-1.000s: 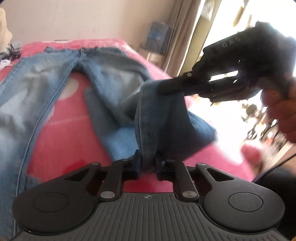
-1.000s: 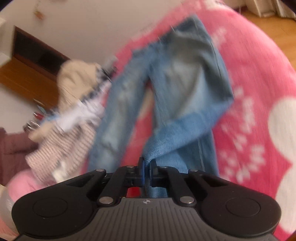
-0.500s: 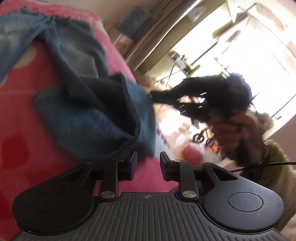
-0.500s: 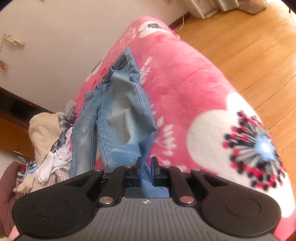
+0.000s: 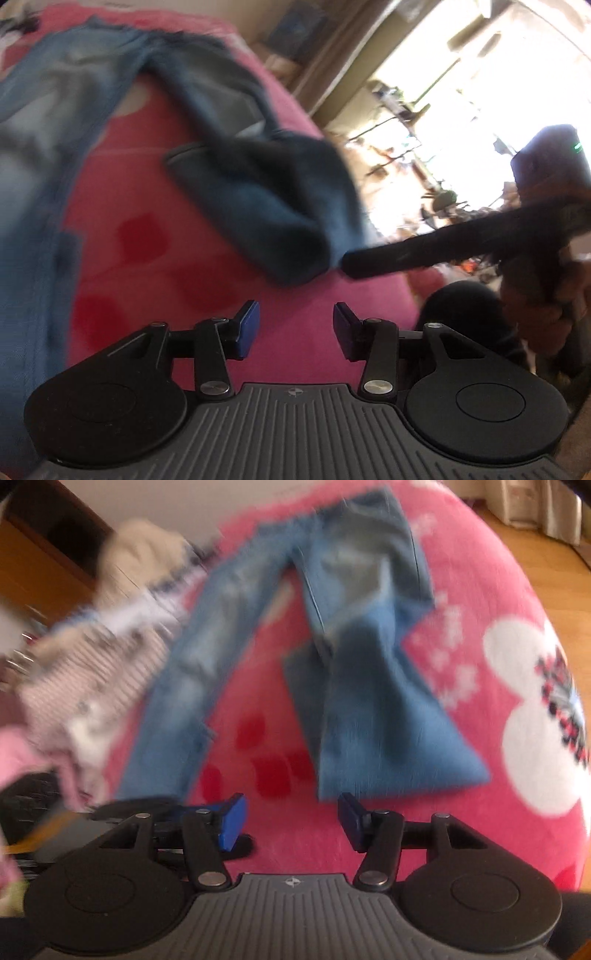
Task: Fold clothes
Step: 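Grasp the leg hem with the right gripper and lift it up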
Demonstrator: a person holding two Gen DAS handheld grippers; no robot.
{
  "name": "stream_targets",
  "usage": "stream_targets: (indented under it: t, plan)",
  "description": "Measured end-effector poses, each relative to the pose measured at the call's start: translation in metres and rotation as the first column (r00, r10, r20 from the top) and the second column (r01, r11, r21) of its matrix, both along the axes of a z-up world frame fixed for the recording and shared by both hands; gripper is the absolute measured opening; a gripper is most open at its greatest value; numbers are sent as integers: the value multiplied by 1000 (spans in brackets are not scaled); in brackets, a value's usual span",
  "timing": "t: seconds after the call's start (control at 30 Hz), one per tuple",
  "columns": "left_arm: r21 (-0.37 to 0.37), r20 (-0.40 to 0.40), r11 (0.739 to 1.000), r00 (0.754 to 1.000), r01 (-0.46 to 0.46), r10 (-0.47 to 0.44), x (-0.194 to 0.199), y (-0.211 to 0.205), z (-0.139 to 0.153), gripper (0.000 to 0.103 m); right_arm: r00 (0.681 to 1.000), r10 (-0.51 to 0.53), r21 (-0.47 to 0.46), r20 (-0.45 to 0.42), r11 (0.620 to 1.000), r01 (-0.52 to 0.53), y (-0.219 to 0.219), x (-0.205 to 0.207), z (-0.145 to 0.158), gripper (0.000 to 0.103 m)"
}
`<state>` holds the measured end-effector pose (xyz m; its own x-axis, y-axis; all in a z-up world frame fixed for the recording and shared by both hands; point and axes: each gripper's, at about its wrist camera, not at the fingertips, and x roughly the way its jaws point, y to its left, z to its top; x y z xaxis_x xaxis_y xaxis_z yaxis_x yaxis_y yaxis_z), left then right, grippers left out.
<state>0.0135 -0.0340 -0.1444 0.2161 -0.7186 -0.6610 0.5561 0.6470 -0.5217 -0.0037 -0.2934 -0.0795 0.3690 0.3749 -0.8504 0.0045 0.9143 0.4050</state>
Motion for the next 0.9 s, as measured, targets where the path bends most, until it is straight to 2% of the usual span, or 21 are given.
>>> stream_targets:
  t: [0.07, 0.17, 0.27, 0.3, 0.33, 0.37, 0.4, 0.47, 0.53, 0.57, 0.63, 0.73, 0.8, 0.87, 0.9]
  plan:
    - [20, 25, 1000, 1000, -19, 18, -4, 9, 3, 44, 999, -28, -66, -38, 998, 26, 15, -1, -17, 58]
    - [40, 51, 999, 998, -27, 25, -3, 13, 1, 45, 987, -160, -8, 2, 987, 160, 4, -8, -30, 58]
    - [56, 56, 998, 998, -42, 38, 3, 5, -4, 46, 956, -292, 55, 33, 956, 290, -8, -14, -43, 54]
    - [60, 60, 997, 997, -50, 46, 2, 4, -6, 47, 941, -335, 77, 42, 941, 331, -11, -16, -47, 40]
    - [70, 83, 997, 996, -40, 34, 1, 0, -6, 49, 925, -377, 99, 49, 923, 371, -15, -18, -51, 15]
    - [83, 108, 996, 994, -26, 17, 0, -4, -6, 51, 906, -419, 121, 56, 904, 410, -19, -21, -55, 10]
    - [96, 133, 995, 991, -13, 0, -1, -8, -6, 52, 886, -459, 143, 62, 883, 447, -23, -23, -59, 9]
    - [149, 215, 988, 974, 44, -76, -10, -21, -5, 57, 890, -438, 159, 129, 895, 417, -35, -29, -39, 8]
    - [211, 284, 973, 947, 88, -148, -16, -39, -4, 57, 885, -422, 173, 196, 903, 392, -51, -31, -15, 7]
    - [218, 291, 970, 942, 103, -165, -16, -46, -4, 57, 875, -432, 195, 218, 898, 395, -64, -31, -3, 7]
    - [199, 270, 974, 949, 110, -163, -14, -52, -5, 57, 853, -463, 249, 241, 879, 407, -93, -30, 20, 7]
    - [155, 225, 985, 967, 82, -116, -5, -54, -6, 57, 802, -563, 309, 201, 813, 494, -136, -31, 28, 7]
    - [127, 196, 991, 978, 52, -76, 1, -53, -4, 57, 751, -653, 357, 99, 728, 586, -163, -36, 13, 7]
    - [105, 185, 994, 982, 13, -32, 9, -51, -2, 57, 727, -687, 405, -14, 661, 632, -179, -38, -6, 8]
    - [104, 201, 995, 979, 2, -23, 12, -52, -1, 57, 731, -680, 409, -53, 654, 637, -183, -38, -13, 8]
